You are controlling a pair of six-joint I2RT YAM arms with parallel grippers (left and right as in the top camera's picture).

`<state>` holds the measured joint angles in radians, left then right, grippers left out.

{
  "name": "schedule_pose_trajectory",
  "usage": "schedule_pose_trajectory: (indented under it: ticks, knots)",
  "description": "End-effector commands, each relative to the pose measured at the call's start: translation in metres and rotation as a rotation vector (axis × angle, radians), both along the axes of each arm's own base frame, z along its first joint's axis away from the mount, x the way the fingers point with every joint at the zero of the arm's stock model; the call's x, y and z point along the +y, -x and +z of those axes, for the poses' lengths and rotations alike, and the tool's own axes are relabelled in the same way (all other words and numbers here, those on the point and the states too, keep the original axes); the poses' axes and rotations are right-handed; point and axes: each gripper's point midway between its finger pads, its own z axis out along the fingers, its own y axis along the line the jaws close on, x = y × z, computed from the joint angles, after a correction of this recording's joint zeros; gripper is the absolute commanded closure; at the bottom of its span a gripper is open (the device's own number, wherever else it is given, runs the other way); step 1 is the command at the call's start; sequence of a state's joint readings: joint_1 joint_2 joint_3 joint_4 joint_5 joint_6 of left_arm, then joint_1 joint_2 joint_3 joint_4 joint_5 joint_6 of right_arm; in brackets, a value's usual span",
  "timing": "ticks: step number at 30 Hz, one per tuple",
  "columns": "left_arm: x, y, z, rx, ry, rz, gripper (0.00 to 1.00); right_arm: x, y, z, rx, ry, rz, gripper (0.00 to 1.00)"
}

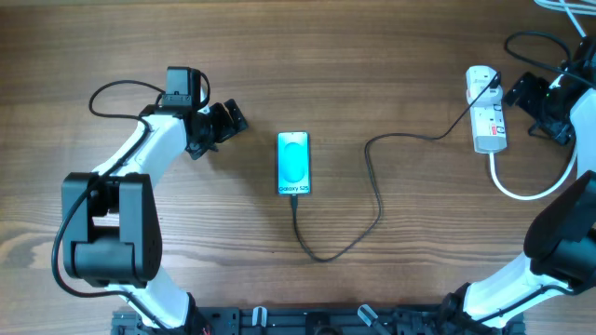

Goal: Plug charger to phone and switch on socket

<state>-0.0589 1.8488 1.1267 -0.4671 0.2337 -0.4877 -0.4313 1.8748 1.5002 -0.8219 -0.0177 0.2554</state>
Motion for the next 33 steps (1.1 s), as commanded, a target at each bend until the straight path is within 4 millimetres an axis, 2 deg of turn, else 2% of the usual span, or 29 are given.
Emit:
schedule_pose_trajectory:
  ticks: [1,4,6,8,9,12,14,16,18,20,27,30,32,33]
  knots:
    - [0.001,-0.002,0.008,-0.022,0.002,-0.005,0.0,-0.002,-0.002,0.0,0.006,0.023,0.015,0.0]
    - [-0.002,-0.002,0.01,-0.026,0.003,-0.012,0.0,-0.002,-0.002,0.0,0.006,0.023,0.016,0.0]
    - [-0.013,-0.002,0.021,-0.056,0.005,-0.039,0.0,-0.002,-0.002,0.0,0.006,0.023,0.015,0.0]
    - [-0.031,-0.003,0.058,-0.149,0.015,-0.082,0.0,-0.001,-0.002,0.0,0.006,0.023,0.016,0.0]
    - [-0.04,-0.001,0.085,-0.218,0.017,-0.108,0.0,-0.002,-0.002,0.0,0.006,0.023,0.015,0.0]
    - [-0.035,0.007,0.168,-0.44,-0.037,-0.08,0.0,-0.001,-0.002,0.0,0.005,0.023,0.016,0.0]
    - [-0.033,0.016,0.203,-0.529,-0.026,-0.074,0.0,-0.001,-0.002,-0.001,0.006,0.023,0.016,0.0]
    - [-0.021,0.034,0.22,-0.557,-0.085,-0.073,0.0,-0.001,-0.002,0.0,0.006,0.023,0.015,0.0]
    - [-0.015,0.053,0.216,-0.532,-0.144,-0.136,0.0,-0.002,-0.002,0.0,0.006,0.023,0.015,0.0]
    - [-0.012,0.066,0.196,-0.503,-0.159,-0.148,0.0,-0.001,-0.002,0.0,0.006,0.023,0.015,0.0]
    - [-0.016,0.051,0.136,-0.665,-0.135,-0.127,0.0,-0.001,-0.002,0.0,0.005,0.023,0.016,0.0]
    - [-0.013,0.063,0.105,-0.645,-0.137,-0.13,0.0,-0.002,-0.002,0.0,0.005,0.023,0.015,0.0]
    - [-0.011,0.079,0.076,-0.657,-0.132,-0.131,0.0,-0.001,-0.002,0.0,0.006,0.023,0.016,0.0]
    - [-0.01,0.086,0.069,-0.664,-0.131,-0.13,0.0,-0.002,-0.002,0.0,0.006,0.023,0.015,0.0]
